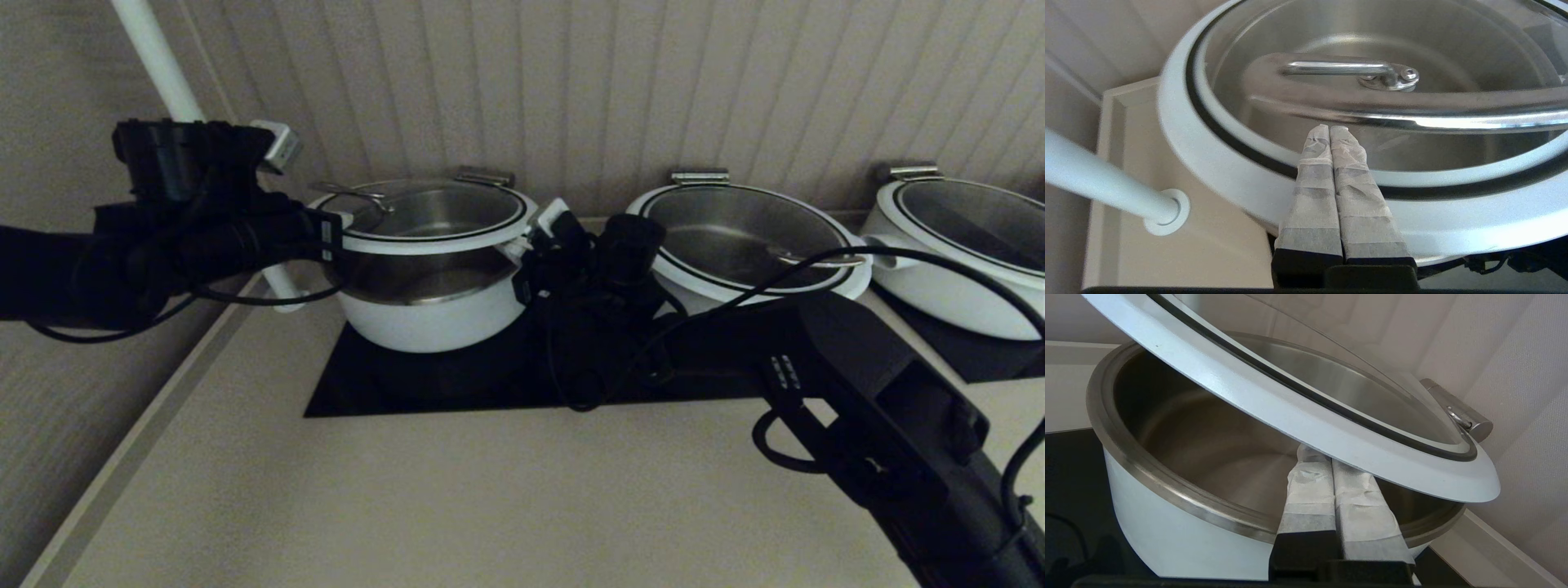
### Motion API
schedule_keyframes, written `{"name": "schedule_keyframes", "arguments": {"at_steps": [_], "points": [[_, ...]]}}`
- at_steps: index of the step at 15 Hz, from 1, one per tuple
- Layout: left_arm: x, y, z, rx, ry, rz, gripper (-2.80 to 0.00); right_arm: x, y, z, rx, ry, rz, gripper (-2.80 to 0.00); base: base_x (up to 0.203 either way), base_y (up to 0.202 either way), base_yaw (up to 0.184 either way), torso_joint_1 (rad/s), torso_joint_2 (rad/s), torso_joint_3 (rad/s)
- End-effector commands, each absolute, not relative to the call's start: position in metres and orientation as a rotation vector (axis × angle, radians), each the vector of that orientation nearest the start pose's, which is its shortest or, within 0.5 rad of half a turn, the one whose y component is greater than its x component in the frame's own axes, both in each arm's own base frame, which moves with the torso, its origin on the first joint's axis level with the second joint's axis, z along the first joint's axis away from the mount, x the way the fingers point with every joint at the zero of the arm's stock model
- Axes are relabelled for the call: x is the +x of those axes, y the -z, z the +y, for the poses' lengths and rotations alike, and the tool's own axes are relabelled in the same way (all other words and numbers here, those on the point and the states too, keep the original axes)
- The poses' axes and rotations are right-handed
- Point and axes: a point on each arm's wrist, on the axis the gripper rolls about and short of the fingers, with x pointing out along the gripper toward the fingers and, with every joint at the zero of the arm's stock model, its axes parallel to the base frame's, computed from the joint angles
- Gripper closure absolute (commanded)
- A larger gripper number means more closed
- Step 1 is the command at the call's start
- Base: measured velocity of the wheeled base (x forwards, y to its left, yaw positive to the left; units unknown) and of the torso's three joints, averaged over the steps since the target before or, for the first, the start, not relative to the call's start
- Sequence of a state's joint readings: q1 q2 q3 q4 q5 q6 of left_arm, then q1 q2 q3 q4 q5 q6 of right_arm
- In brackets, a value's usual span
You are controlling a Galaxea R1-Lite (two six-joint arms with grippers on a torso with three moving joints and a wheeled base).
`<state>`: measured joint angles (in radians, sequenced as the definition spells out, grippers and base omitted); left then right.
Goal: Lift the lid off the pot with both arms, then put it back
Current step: Hold the pot lid with the right arm
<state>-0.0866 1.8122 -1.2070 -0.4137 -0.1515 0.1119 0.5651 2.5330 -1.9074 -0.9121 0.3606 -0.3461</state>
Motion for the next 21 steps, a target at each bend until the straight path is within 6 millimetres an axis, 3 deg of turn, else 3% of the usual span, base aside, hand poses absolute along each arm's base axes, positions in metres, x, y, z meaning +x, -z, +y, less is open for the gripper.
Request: {"name": "schedule_keyframes", "arguments": {"at_steps": [1, 11, 21], "points": [[0.351, -0.242, -0.031, 0.105, 0.241, 0.167, 0.0, 0.442, -0.16, 0.289, -0.29, -0.859, -0.457, 0.0, 0.0, 0.0, 0.0, 0.0, 0.0, 0.0], [0.325, -0.266, -0.024, 0.104, 0.223, 0.144, 0.0, 0.442, -0.161, 0.289, -0.29, -0.858, -0.46, 0.0, 0.0, 0.0, 0.0, 0.0, 0.0, 0.0], [0.28, -0.257, -0.017, 0.108, 0.211, 0.209, 0.0, 0.443, -0.164, 0.286, -0.291, -0.85, -0.465, 0.0, 0.0, 0.0, 0.0, 0.0, 0.0, 0.0]]}}
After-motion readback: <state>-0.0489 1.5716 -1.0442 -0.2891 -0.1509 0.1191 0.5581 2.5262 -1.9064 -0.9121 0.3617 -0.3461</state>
